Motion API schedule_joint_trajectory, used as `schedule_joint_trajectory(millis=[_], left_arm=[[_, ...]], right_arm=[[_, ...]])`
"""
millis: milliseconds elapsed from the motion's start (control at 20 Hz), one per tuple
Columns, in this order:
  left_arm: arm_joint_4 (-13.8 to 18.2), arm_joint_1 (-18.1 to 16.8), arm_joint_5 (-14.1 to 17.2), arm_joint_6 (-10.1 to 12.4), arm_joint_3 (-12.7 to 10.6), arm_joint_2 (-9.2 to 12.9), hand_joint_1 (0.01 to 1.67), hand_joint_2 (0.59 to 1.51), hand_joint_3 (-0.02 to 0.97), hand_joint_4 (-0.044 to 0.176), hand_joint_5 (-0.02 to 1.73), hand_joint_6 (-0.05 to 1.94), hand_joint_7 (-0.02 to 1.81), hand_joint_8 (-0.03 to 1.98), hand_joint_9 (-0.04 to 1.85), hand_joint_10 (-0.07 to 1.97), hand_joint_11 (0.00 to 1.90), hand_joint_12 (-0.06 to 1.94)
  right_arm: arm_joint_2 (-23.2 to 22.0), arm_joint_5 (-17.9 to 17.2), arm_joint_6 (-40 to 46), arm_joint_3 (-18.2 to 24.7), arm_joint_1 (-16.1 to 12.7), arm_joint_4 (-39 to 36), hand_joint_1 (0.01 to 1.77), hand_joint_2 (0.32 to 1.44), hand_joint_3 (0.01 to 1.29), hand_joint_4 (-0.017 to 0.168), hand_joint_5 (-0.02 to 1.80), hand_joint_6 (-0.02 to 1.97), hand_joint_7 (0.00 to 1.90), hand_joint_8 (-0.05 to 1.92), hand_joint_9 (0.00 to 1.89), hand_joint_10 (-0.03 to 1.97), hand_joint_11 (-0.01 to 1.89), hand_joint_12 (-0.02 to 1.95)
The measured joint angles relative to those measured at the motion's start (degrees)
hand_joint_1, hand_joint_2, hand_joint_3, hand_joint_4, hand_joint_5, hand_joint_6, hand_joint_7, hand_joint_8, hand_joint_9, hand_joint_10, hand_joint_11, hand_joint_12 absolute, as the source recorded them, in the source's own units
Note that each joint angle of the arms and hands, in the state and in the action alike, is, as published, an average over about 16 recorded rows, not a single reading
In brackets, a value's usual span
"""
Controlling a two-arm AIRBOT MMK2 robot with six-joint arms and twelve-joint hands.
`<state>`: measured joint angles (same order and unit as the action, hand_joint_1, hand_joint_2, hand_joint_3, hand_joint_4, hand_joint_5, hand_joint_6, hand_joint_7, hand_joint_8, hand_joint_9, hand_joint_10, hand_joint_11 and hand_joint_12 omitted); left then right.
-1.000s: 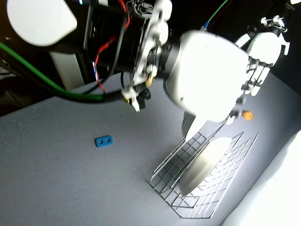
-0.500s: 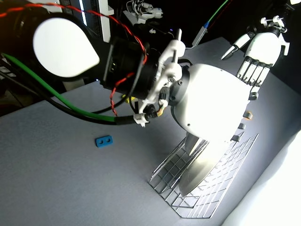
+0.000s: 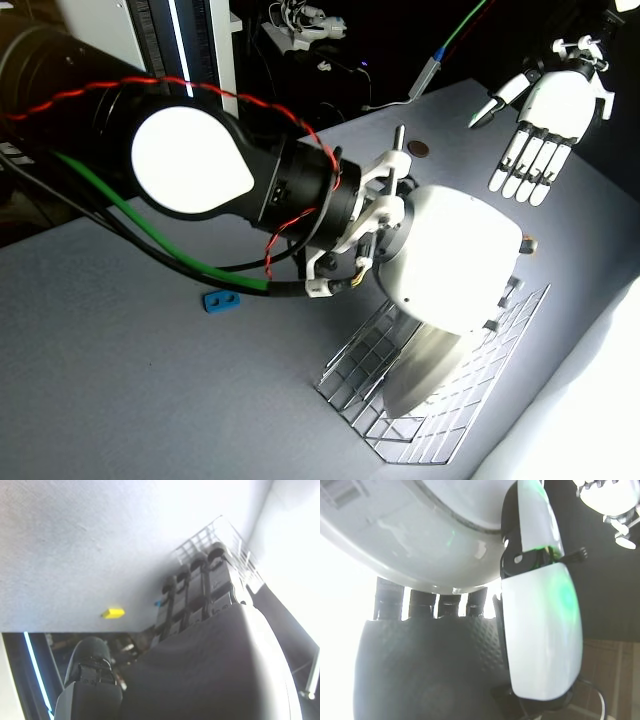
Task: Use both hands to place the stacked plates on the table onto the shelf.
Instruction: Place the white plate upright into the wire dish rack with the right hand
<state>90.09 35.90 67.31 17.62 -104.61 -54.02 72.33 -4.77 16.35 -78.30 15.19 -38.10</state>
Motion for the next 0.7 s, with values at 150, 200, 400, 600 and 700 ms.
schedule_joint_trajectory(millis=[150, 200, 400, 600, 700], left_arm=[[0.13, 0.0, 0.01, -0.02, -0.08, -0.13, 0.01, 1.2, 0.011, 0.002, 0.06, 0.02, 0.05, 0.02, 0.03, 0.01, 0.02, 0.01], [0.17, 0.0, 0.01, -0.03, -0.1, -0.17, 0.01, 1.2, 0.011, 0.002, 0.06, 0.02, 0.05, 0.02, 0.03, 0.01, 0.02, 0.01], [0.3, -0.01, 0.03, -0.05, -0.2, -0.3, 0.01, 1.2, 0.012, 0.001, 0.06, 0.02, 0.05, 0.02, 0.02, 0.01, 0.02, 0.01], [0.42, -0.02, 0.09, -0.13, -0.28, -0.38, 0.01, 1.2, 0.012, 0.001, 0.06, 0.02, 0.05, 0.02, 0.03, 0.01, 0.02, 0.01], [0.49, -0.11, 0.17, -0.24, -0.28, -0.42, 0.01, 1.2, 0.012, 0.001, 0.06, 0.02, 0.06, 0.02, 0.03, 0.01, 0.02, 0.01]], right_arm=[[0.43, -0.48, -0.08, -0.81, 1.04, 0.14, 1.19, 1.03, 0.01, 0.008, 0.93, 0.99, 1.06, 0.57, 1.28, 0.0, 0.88, 1.06], [0.52, -0.64, -0.09, -1.0, 1.35, 0.19, 1.18, 1.04, 0.01, 0.007, 0.92, 0.98, 1.06, 0.52, 1.26, 0.0, 0.87, 1.06], [0.77, -1.03, 0.05, -1.56, 2.2, 0.35, 1.14, 1.06, 0.01, 0.002, 0.88, 0.78, 1.03, 0.33, 1.2, 0.0, 0.82, 1.07], [0.52, -1.61, 0.31, -1.71, 1.77, 0.89, 1.08, 1.06, 0.01, -0.003, 0.84, 0.55, 0.98, 0.12, 1.09, 0.0, 0.73, 1.08], [0.11, -1.81, 0.39, -1.4, 1.18, 1.2, 1.05, 1.05, 0.01, -0.004, 0.82, 0.43, 0.96, 0.03, 1.04, 0.0, 0.67, 1.08]])
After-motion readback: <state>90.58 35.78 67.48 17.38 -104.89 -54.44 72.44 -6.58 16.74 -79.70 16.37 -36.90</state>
